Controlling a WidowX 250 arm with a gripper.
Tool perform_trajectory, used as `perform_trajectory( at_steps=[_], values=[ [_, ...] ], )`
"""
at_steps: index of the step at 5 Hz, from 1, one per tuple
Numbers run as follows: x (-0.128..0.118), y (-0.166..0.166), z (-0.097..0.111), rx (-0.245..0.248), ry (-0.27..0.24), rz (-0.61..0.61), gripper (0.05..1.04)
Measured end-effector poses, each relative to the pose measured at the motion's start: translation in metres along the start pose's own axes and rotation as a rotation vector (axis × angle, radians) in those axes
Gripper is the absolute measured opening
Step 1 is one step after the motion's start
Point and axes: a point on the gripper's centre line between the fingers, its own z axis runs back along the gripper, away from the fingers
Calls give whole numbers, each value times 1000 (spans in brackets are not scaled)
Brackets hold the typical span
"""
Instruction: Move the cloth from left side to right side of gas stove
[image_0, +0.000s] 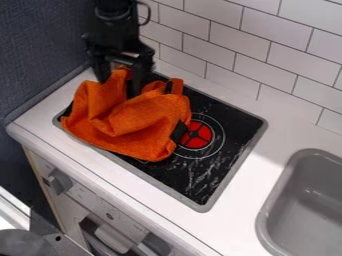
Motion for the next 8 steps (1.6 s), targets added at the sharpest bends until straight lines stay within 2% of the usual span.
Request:
perform_trajectory(
  at_steps=[1,2,3,5,6,7,8],
  values=[
    [1,10,-21,17,43,7,998],
    [-13,8,-41,-5,74,31,998],
    [-22,0,-56,-41,72,41,998],
    [-18,-48,-64,-126,64,-57,999],
    [-22,-93,-62,-168,79,-157,999],
    [-33,-125,-60,-190,73,-228,1001],
    [-51,-152,-57,-223,88,-272,1002]
  ],
)
